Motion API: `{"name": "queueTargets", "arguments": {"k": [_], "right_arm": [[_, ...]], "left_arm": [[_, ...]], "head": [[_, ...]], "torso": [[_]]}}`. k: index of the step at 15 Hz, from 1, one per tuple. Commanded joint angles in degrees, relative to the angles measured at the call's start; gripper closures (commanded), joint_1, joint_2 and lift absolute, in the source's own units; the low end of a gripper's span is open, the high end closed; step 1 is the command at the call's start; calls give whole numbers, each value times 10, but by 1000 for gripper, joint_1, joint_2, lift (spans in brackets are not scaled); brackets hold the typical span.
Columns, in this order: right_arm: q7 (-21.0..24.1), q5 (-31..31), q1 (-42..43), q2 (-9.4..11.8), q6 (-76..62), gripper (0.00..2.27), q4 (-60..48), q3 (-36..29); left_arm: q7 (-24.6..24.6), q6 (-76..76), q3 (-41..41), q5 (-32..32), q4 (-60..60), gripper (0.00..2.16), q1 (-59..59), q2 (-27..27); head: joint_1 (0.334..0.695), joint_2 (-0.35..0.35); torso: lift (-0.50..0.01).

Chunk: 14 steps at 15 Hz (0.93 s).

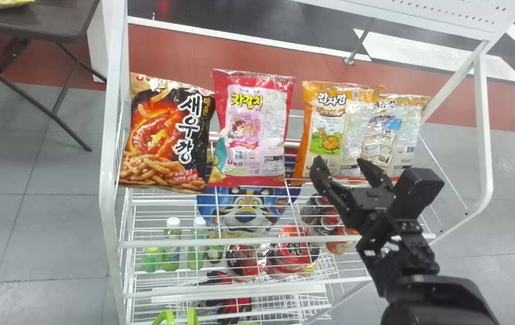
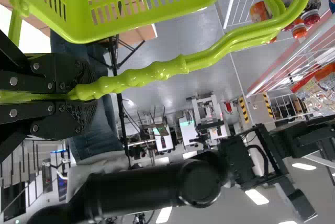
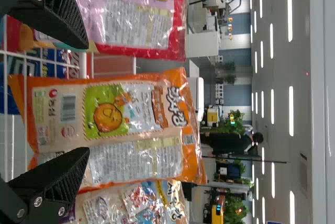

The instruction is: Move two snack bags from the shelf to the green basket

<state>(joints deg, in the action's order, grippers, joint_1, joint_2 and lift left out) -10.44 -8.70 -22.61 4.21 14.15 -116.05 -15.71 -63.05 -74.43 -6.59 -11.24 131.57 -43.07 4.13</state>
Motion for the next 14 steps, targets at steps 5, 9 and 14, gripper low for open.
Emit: {"name": "queueTargets", "arguments": {"k": [5, 9, 14], "right_arm": [[-14, 10, 96, 7, 11, 124, 80, -25], [-34, 35, 135, 7, 37, 232, 116, -25], [-37, 39, 142, 6, 44, 2246, 130, -20]], "left_arm": [[2, -1, 0, 4, -3, 2145, 4, 1], [2, -1, 0, 4, -9, 2145, 9, 1], [2, -1, 0, 4, -10, 2145, 11, 2]], "head": [[695, -350], [695, -350], [695, -350]], "torso": [[-16], [-16], [-16]]}}
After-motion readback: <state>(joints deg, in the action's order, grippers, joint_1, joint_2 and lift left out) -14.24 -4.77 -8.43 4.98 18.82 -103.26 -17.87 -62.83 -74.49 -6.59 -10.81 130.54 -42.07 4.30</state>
